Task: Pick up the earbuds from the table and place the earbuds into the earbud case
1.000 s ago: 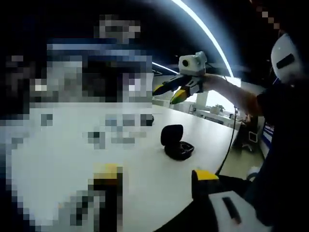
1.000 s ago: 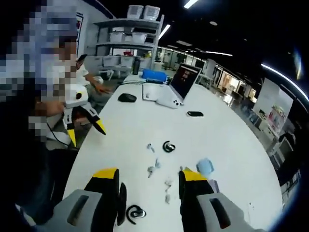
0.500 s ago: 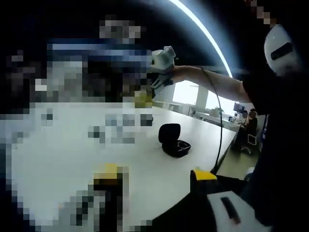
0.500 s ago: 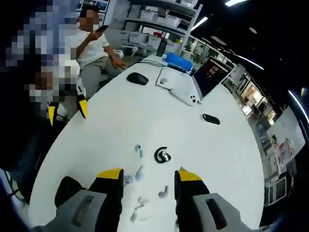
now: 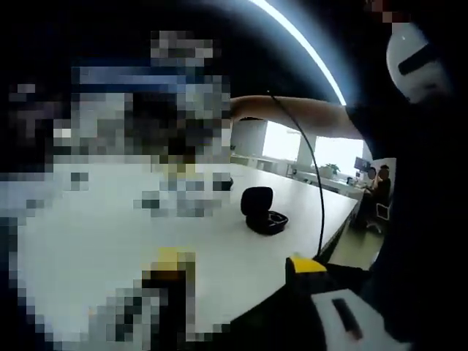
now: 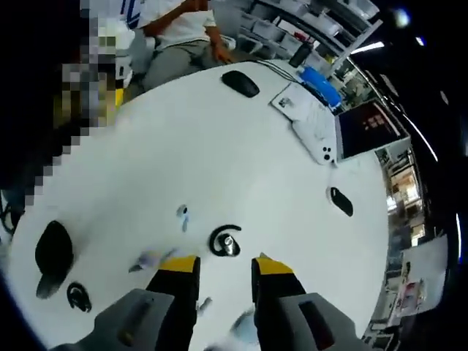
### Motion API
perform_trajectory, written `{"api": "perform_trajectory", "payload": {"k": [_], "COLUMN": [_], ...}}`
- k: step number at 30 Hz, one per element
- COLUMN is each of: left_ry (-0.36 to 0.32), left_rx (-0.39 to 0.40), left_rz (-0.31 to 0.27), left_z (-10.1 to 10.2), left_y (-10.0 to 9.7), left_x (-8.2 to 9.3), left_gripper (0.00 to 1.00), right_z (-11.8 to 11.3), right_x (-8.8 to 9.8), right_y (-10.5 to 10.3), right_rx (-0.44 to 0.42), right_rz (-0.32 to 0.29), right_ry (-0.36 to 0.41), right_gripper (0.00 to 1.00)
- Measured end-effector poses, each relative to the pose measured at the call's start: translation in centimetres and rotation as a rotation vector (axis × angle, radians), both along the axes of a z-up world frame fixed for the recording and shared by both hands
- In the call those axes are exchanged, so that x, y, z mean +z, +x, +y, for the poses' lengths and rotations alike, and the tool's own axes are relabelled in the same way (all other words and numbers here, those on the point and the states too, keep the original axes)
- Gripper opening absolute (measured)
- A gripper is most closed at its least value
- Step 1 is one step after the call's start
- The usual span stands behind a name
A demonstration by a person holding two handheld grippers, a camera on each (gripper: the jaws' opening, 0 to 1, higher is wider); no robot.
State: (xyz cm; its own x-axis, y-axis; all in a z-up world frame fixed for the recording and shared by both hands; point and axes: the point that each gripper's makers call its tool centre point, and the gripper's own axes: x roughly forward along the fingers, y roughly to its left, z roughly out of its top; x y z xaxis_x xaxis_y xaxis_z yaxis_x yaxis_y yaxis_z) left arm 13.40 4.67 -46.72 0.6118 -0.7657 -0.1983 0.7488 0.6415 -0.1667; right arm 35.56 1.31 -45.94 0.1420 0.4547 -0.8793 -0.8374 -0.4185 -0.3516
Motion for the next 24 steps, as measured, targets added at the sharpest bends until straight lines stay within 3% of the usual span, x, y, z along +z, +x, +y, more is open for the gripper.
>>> {"api": "perform_trajectory", "payload": {"k": [8, 17, 24], "left_ry": [-0.005, -0.015, -0.033], "left_rx": [0.001, 0.004, 0.003], "left_rz": [0.005, 0.008, 0.006], "left_z": [0.2, 0.6, 0.7], "left_y": [-0.3, -0.5, -0.6], "left_x": [-0.3, -0.4, -0.1], "left_gripper": [0.51, 0.49, 0.49], "right_z": [1.1, 1.5, 1.5], "right_x": [-3.3, -4.7, -5.5], "right_y": [0.8, 2.5, 2.4], "right_rx": [0.08, 0.125, 0.138], "right_rz": [0.0, -0.003, 0.021], "right_ry": [-0.115, -0.176, -0.214], "right_gripper": [0.2, 0.18, 0.16]}}
